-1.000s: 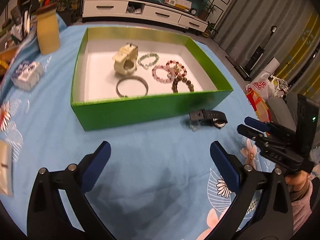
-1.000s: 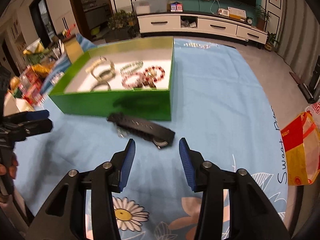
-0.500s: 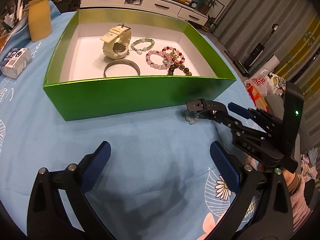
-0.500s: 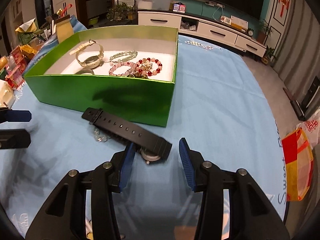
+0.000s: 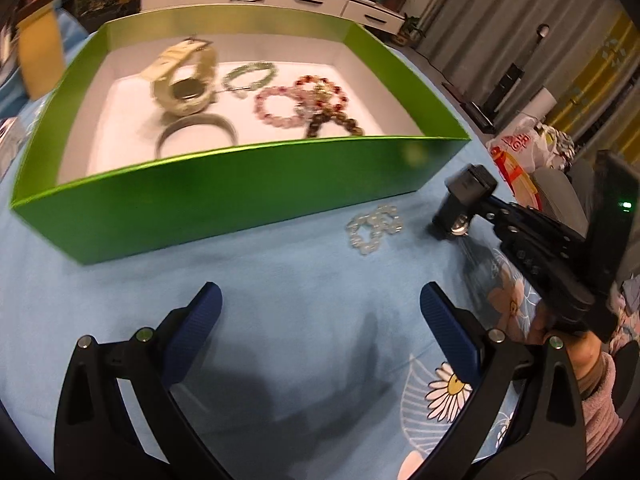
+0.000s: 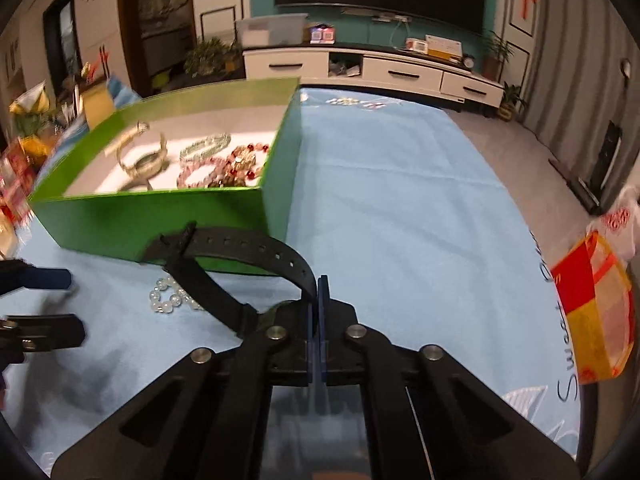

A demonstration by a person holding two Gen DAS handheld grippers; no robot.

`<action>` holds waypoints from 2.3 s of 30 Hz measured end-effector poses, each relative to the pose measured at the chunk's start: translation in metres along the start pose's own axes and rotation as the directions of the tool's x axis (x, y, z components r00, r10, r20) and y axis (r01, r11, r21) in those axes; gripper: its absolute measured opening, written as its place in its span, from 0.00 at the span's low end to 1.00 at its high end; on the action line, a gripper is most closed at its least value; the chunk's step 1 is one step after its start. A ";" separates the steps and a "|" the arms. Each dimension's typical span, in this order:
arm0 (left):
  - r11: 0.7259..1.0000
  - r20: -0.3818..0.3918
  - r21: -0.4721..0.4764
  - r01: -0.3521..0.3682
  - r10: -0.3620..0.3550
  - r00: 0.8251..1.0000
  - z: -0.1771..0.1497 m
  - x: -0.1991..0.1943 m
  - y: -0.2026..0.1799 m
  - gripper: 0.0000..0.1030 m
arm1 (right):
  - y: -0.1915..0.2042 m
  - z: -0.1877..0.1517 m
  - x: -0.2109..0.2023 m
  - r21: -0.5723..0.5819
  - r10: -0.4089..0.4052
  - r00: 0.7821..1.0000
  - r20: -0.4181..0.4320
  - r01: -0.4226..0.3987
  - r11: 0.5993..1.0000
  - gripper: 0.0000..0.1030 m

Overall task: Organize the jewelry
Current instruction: 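Grasp the black-strap watch with the right tool while the left tool grasps the clear crystal bracelet, then carry the watch and crystal bracelet into the green box and open both tools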

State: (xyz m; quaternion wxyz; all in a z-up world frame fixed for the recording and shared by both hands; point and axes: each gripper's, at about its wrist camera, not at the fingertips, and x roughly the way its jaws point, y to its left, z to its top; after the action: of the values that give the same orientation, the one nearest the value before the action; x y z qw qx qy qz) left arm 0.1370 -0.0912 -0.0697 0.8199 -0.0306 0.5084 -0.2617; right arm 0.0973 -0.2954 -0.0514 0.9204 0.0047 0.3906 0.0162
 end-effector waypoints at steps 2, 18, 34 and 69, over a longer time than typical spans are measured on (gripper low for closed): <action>1.000 0.002 0.028 0.001 -0.001 1.000 0.004 0.005 -0.008 0.98 | -0.006 -0.002 -0.008 0.024 0.009 1.000 0.012 -0.009 1.000 0.02; 0.981 0.010 0.184 0.058 -0.061 0.998 0.027 0.047 -0.042 0.48 | -0.025 -0.012 -0.030 0.113 0.077 0.996 0.054 -0.083 0.990 0.02; 0.982 0.049 0.139 0.125 -0.133 0.990 -0.001 -0.004 -0.014 0.07 | -0.017 -0.016 -0.035 0.117 0.120 0.992 0.045 -0.124 0.985 0.02; 0.995 0.249 -0.055 0.085 -0.069 0.966 0.013 -0.133 0.076 0.08 | 0.064 0.029 -0.064 0.000 0.259 0.962 0.082 -0.260 0.966 0.02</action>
State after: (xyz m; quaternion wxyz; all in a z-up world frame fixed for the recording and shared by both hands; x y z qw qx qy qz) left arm 0.1321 0.0324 0.0209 0.8644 -0.1092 0.4093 -0.2707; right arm 0.0718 -0.2336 0.0163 0.9254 0.0615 0.3490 0.1342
